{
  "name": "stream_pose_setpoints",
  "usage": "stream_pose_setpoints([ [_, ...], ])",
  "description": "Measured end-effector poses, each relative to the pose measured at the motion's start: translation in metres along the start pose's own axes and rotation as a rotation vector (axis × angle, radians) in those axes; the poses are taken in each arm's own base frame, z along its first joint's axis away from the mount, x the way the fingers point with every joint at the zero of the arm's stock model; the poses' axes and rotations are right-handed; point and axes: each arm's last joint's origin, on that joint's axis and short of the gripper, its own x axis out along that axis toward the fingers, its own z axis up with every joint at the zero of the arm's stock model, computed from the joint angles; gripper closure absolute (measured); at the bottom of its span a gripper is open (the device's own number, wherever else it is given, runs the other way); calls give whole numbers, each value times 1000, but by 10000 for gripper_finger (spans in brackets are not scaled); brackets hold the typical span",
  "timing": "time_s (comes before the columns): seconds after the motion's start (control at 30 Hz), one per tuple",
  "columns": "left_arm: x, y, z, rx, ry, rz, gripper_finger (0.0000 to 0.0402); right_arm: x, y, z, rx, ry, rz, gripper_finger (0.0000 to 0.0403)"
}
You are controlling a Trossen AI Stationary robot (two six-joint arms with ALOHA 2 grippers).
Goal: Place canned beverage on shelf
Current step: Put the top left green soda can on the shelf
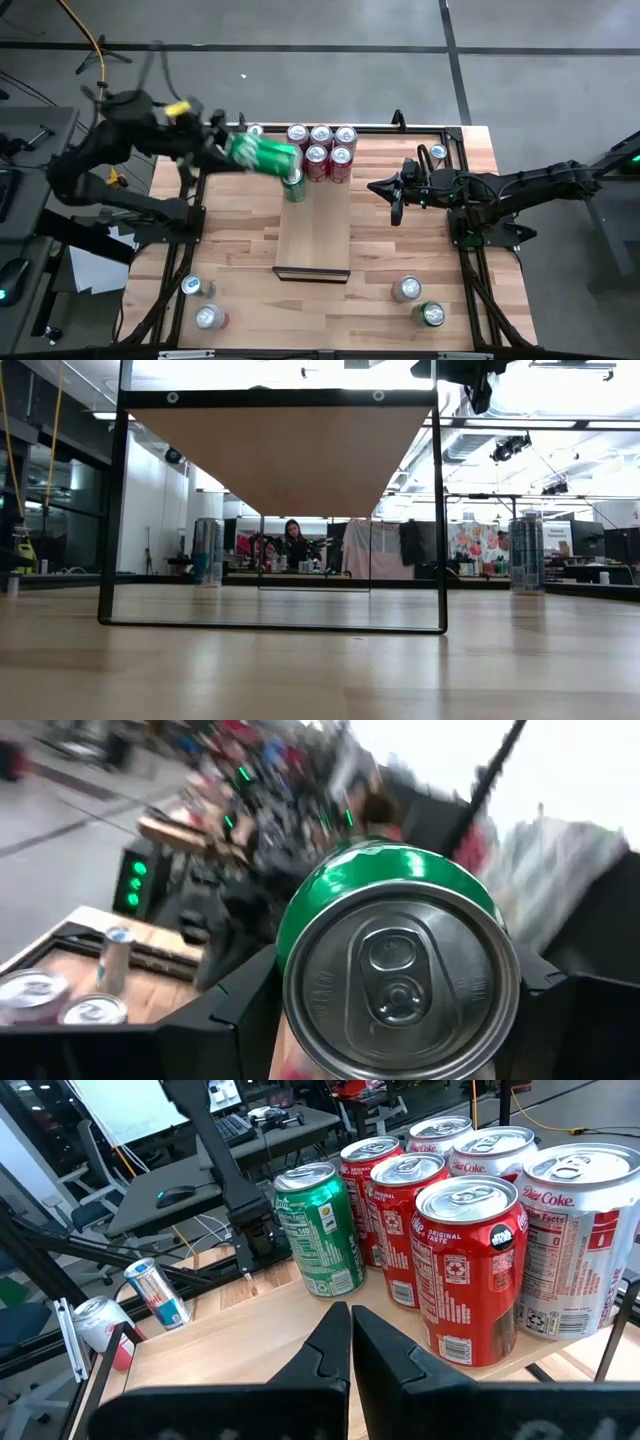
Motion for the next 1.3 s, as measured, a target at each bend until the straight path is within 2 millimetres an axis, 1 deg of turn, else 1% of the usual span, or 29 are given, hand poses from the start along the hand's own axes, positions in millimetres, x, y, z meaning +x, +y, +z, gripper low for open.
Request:
stream_pose_setpoints([
  [0.07, 15, -7, 0, 77, 76, -29, 212, 0, 0, 0, 0, 0, 0, 403],
  [0.17, 29, -17, 0, 165, 228, -12, 212, 0, 0, 0, 0, 0, 0, 403],
  [0.3, 51, -28, -11, 277, 455, 61, 212, 0, 0, 0, 0, -5, -13, 403],
  [0.43, 70, -38, -30, 459, 674, 155, 207, 0, 0, 0, 0, -6, -16, 403],
  [0.53, 85, -39, -52, 588, 848, 233, 196, 0, 0, 0, 0, -7, -17, 403],
  [0.63, 104, -38, -74, 651, 985, 239, 197, 0, 0, 0, 0, -6, -17, 403],
  [0.73, 121, -37, -90, 681, 1074, 232, 201, 0, 0, 0, 0, -6, -17, 403],
  [0.83, 138, -35, -106, 709, 1146, 185, 201, 0, -1, 0, 0, -6, -17, 403],
  [1.07, 168, -27, -135, 758, 1270, 106, 199, 0, -1, 0, -2, 0, -19, 403],
  [1.2, 179, -20, -145, 778, 1316, 105, 197, 0, -1, -1, -3, 1, -19, 403],
  [1.3, 181, -16, -147, 792, 1335, 95, 196, 0, -1, -1, -2, 1, -19, 403],
])
